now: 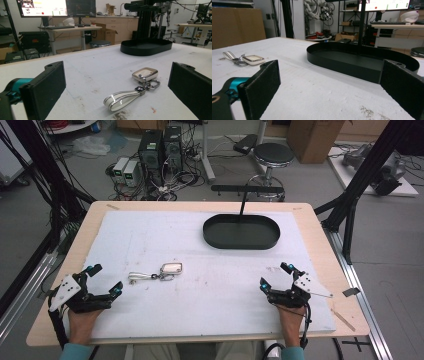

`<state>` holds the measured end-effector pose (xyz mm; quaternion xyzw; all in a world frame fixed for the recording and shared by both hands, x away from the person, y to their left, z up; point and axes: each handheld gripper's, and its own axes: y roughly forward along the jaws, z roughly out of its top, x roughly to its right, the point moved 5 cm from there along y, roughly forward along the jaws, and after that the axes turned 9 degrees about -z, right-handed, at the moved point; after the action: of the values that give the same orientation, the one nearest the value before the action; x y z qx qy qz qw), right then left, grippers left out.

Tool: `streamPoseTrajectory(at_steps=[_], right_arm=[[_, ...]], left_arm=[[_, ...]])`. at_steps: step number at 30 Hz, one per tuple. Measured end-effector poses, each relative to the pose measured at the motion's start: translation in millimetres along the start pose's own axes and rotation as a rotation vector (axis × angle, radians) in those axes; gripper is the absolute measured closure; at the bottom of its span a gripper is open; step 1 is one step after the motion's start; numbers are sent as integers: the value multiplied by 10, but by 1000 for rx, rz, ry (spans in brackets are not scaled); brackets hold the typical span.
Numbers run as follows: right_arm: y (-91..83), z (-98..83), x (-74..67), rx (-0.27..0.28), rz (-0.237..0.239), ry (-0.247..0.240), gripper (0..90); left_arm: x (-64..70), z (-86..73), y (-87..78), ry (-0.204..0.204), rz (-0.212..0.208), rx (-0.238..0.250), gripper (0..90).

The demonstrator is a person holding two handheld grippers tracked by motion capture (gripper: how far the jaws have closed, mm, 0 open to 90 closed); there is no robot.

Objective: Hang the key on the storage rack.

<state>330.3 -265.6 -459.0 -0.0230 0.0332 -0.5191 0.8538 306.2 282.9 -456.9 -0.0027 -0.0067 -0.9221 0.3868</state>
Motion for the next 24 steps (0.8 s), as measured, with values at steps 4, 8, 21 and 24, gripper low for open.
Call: streamPoseTrajectory(at_steps=[4, 8, 21, 24], right_arm=[[2, 1, 1, 3, 2, -4, 30], [2, 0, -6, 1, 0, -5, 30], [4, -1, -5, -3, -3, -3, 30], [3, -1, -5, -3, -3, -4, 30]], left_arm=[[3, 0, 3, 4, 0, -3, 18], [6, 0, 1, 9, 0, -5, 18], [11, 4, -3, 10, 1, 6, 18], [-3, 2, 15, 3, 6, -23, 18]])
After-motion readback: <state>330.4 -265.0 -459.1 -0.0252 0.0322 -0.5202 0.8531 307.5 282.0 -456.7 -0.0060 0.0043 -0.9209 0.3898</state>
